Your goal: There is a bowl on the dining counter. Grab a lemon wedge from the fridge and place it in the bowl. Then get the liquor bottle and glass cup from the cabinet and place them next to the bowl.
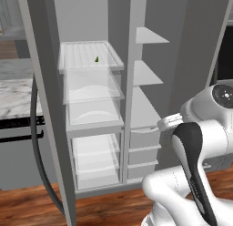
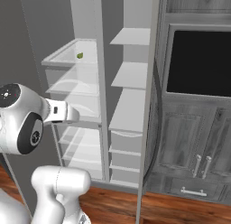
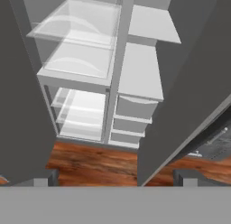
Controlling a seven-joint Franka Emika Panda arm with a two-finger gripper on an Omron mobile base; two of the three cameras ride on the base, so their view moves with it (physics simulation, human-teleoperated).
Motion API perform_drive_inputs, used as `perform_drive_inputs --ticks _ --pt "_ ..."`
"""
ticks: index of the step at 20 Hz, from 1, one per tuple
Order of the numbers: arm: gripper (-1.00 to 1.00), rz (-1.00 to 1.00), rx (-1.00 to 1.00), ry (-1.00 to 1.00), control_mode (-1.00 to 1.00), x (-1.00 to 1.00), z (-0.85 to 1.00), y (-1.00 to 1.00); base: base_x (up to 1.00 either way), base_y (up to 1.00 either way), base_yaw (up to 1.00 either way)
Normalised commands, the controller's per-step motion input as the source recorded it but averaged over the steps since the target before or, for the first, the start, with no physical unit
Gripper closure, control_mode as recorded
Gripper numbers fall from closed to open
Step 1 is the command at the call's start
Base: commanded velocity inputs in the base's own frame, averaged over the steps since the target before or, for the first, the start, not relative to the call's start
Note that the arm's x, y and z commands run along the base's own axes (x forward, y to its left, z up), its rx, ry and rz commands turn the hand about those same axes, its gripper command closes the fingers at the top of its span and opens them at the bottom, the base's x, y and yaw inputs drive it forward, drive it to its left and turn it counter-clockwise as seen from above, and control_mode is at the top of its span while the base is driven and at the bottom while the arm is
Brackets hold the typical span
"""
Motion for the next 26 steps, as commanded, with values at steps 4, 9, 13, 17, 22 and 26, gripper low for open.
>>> perform_drive_inputs --ticks 4,9,13,17,22,26 --pt "-1.0 0.01 0.0 0.01 -1.0 0.0 -0.01 0.0 0.0 0.0 0.0" --pt "-1.0 0.0 0.0 0.01 1.0 0.02 0.0 0.0 0.34 0.22 0.0" --pt "-1.0 0.0 0.0 0.0 1.0 0.0 0.0 0.0 0.49 0.27 -0.01" --pt "-1.0 0.0 0.0 0.0 1.0 0.0 0.0 0.0 0.49 0.27 0.0" --pt "-1.0 0.0 0.0 0.0 1.0 0.0 0.0 0.0 0.45 0.44 -0.01" --pt "-1.0 0.0 0.0 0.0 1.0 0.0 0.0 0.0 0.45 0.48 -0.02"
